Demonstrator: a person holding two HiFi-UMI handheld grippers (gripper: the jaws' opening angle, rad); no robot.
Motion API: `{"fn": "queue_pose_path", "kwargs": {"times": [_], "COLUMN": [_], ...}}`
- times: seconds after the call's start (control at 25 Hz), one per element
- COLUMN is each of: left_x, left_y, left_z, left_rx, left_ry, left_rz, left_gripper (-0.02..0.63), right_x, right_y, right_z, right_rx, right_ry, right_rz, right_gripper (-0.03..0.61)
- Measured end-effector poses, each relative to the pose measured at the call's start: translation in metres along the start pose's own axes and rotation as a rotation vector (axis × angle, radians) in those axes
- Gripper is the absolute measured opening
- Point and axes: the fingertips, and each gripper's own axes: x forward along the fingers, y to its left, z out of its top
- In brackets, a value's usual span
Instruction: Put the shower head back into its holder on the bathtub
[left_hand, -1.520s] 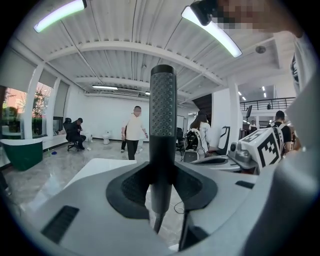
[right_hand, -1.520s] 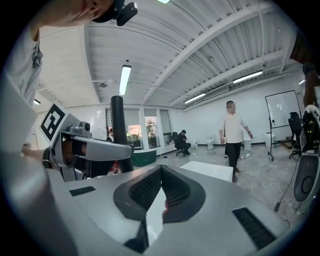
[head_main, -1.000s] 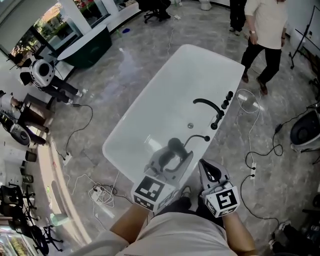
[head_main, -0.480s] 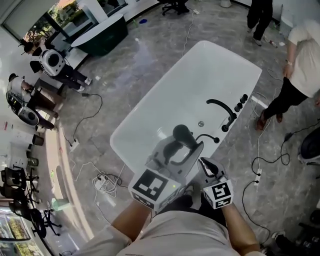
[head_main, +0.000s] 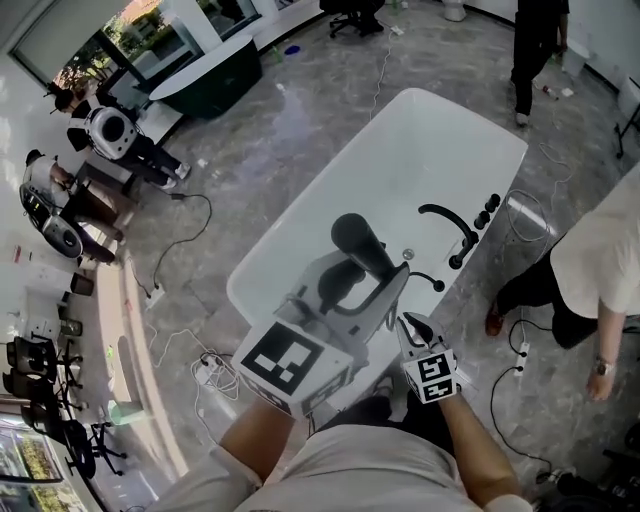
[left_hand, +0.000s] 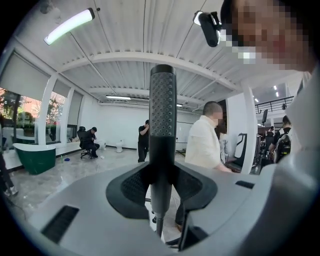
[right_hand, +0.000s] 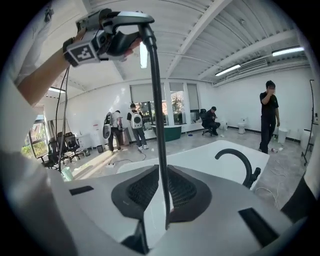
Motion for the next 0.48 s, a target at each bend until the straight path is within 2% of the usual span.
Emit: {"fn": "queue_pose_path", "kwargs": {"times": [0.24,0.48], "left_x": [-0.015,-0.026], "left_y": [0.0,-0.001], "left_z": [0.031,0.06], "left_rx": [-0.017,-0.039], "left_ry": [-0.043,-0.088], "left_rz": [-0.03,-0.064], "left_gripper": [0.132,0.132], "right_x": [0.023,0.049], "right_y": [0.006,0.003], "right_z": [-0.028,-0.056], "right_rx": [-0.014,-0.012], "right_ry": [0.049,0.123], "right_rz": [-0.036,-0.052], "right_gripper": [0.075,0.083]}}
